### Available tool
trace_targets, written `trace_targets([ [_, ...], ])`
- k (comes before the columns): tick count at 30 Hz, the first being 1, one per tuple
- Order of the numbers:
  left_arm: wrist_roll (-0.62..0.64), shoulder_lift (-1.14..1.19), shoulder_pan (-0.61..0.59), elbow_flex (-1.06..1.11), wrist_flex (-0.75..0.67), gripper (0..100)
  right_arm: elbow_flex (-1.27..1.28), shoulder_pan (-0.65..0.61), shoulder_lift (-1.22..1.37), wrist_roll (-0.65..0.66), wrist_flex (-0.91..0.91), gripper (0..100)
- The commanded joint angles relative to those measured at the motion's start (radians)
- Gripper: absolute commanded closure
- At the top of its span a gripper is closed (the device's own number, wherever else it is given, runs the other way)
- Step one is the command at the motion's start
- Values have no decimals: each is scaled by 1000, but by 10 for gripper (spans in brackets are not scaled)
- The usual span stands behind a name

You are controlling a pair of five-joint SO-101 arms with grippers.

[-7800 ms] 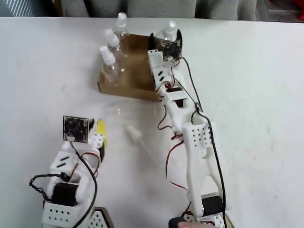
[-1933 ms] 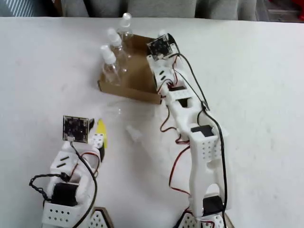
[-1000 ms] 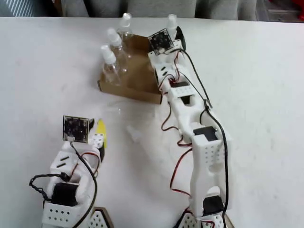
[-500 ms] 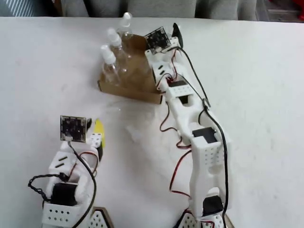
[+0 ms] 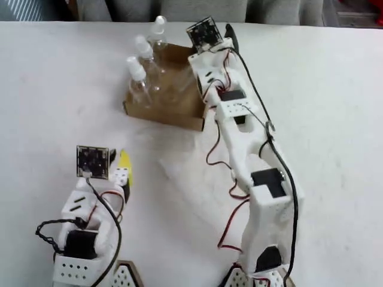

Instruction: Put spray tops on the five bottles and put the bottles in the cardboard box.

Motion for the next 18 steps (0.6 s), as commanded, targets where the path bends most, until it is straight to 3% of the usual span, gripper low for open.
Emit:
trace_targets([
  [1, -12, -10, -8, -2, -25, 914, -14, -4, -128, -175, 157, 734],
  [4, -12, -10, -8, -2, -25, 914, -17, -13, -177, -336, 280, 734],
  [9, -12, -10, -8, -2, -23, 914, -17, -48, -217, -497, 432, 734],
  [14, -12, -10, -10, -2, -21, 914, -17, -74, -223, -560, 495, 734],
  [18, -12, -10, -10, -2, -20, 914, -32, -19, -199, -565, 429, 734],
])
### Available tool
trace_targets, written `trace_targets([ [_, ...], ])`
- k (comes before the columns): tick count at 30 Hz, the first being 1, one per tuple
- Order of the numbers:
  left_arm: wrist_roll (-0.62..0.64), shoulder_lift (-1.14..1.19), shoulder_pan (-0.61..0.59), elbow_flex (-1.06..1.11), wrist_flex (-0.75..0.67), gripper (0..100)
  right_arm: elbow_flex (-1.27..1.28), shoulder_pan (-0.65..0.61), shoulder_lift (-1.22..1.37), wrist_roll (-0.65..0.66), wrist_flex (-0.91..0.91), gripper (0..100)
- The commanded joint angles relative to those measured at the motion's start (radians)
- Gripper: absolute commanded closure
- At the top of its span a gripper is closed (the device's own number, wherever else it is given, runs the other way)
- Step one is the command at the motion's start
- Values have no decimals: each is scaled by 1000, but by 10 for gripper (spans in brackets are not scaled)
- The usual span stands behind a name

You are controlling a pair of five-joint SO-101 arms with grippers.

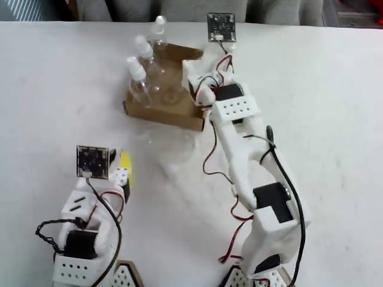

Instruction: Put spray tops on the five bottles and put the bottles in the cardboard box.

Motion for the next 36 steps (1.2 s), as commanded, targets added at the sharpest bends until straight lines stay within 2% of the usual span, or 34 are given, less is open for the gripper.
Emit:
trace_targets([
  [1, -12, -10, -10, -2, -20, 914, -37, 58, -21, -12, -76, 734],
  [4, -12, -10, -10, -2, -20, 914, -63, 94, 42, -12, -156, 752],
  [9, -12, -10, -10, -2, -20, 914, -203, 127, 211, -9, -197, 910],
  [12, -12, -10, -10, -2, -20, 914, -322, 139, 315, -6, -194, 962],
  [17, -12, -10, -10, -2, -20, 914, -493, 143, 449, -6, -183, 941],
  [27, -12, -10, -10, -2, -21, 914, -760, 145, 538, -8, 97, 809],
  [36, -12, -10, -10, -2, -18, 914, -942, 159, 708, -9, 113, 801],
])
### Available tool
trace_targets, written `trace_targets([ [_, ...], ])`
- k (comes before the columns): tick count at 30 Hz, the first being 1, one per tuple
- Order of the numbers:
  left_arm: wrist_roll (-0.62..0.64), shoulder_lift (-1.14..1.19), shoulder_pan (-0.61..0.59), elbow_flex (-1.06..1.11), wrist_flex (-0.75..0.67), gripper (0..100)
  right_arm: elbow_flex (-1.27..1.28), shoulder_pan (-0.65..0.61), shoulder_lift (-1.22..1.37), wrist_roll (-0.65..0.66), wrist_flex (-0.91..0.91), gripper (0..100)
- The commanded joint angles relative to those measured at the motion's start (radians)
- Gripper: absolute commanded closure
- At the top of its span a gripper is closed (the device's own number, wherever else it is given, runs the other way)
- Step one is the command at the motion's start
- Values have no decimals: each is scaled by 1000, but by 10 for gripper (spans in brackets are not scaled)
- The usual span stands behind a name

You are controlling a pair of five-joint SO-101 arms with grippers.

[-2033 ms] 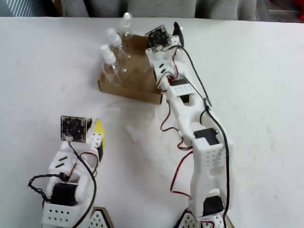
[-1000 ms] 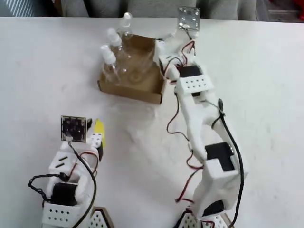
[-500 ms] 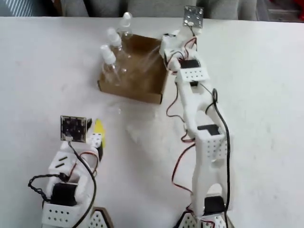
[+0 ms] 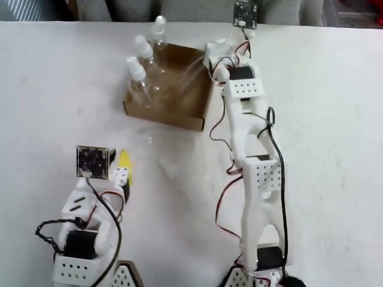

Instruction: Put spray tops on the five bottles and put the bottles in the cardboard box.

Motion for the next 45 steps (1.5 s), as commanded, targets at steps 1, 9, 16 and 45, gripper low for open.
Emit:
trace_targets([
  [1, -12, -10, -10, -2, -17, 914, -126, 16, 28, -8, 12, 801],
  [9, -12, -10, -10, -2, -17, 914, -310, 16, 177, -11, 5, 800],
  [16, -12, -10, -10, -2, -15, 914, -471, 16, 312, -11, 4, 800],
  [45, -14, -10, -10, -2, -17, 914, -531, 5, 128, -3, 366, 802],
])
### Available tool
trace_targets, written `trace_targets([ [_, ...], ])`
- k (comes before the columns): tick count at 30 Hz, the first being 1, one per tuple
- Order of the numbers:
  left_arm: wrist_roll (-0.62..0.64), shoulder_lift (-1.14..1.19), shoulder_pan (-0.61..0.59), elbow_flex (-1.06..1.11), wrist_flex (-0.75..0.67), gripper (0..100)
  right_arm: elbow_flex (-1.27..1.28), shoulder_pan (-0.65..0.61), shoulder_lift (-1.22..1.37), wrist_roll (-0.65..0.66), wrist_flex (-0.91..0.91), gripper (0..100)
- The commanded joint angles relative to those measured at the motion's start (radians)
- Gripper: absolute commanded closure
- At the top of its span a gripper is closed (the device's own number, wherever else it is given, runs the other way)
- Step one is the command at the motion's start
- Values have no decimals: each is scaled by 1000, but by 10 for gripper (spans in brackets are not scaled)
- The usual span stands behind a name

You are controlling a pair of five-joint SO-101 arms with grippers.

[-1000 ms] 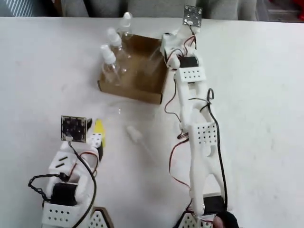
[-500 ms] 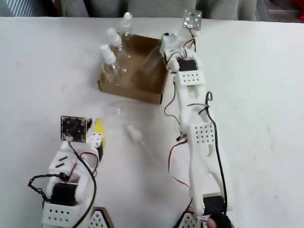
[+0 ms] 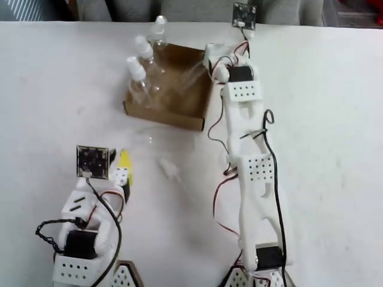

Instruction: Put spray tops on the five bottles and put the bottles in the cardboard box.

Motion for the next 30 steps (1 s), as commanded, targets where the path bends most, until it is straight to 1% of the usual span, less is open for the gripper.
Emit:
trace_targets([
  [1, -14, -10, -10, -2, -17, 914, -43, 2, -131, 0, 107, 803],
  [7, -14, -10, -10, -2, -17, 914, -43, 1, -239, 2, 344, 804],
  [12, -14, -10, -10, -2, -17, 914, -43, 5, -282, 2, 496, 804],
  [17, -14, -10, -10, -2, -17, 914, -43, -27, -282, -8, 628, 804],
  [20, -14, -10, -10, -2, -17, 914, -37, -13, -280, -8, 624, 804],
  [25, -14, -10, -10, -2, -17, 914, -38, 64, -246, -8, 550, 804],
  [27, -14, -10, -10, -2, -17, 914, -40, 68, -220, -8, 562, 804],
  [30, -14, -10, -10, -2, -17, 914, -43, 48, -216, -8, 628, 804],
])
